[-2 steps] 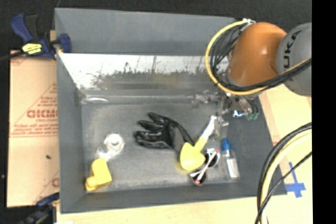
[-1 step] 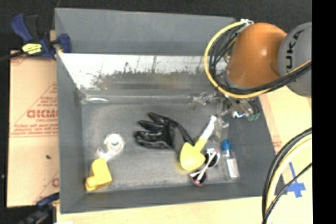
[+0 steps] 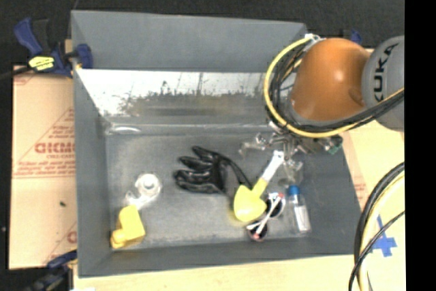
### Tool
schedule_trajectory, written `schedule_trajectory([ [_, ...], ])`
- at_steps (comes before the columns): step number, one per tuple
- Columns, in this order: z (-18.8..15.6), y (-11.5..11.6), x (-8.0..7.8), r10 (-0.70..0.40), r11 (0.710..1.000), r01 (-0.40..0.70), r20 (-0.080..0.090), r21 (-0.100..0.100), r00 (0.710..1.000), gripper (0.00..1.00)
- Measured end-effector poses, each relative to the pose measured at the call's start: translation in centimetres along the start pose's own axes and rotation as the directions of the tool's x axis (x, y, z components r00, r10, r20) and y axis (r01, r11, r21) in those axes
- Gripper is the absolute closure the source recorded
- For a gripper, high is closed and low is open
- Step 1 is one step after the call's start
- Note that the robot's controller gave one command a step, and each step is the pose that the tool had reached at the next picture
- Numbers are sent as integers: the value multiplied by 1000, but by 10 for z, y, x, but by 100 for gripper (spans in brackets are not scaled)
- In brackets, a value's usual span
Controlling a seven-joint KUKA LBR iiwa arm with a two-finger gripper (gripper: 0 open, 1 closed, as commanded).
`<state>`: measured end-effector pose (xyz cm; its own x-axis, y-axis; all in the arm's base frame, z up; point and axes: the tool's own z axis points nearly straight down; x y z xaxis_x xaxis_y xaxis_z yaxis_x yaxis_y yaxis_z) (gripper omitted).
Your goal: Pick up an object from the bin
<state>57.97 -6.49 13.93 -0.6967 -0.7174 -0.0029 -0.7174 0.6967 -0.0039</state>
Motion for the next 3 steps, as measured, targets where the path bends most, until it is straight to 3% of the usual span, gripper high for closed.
schedule_trajectory([
  [1, 69, 8, 3, -154, 988, 154, 4, 8, 988, 0],
  [2, 67, 7, -5, -463, 886, 463, 4, 7, 886, 100],
  [3, 67, 7, -5, -463, 887, 463, 4, 7, 887, 100],
])
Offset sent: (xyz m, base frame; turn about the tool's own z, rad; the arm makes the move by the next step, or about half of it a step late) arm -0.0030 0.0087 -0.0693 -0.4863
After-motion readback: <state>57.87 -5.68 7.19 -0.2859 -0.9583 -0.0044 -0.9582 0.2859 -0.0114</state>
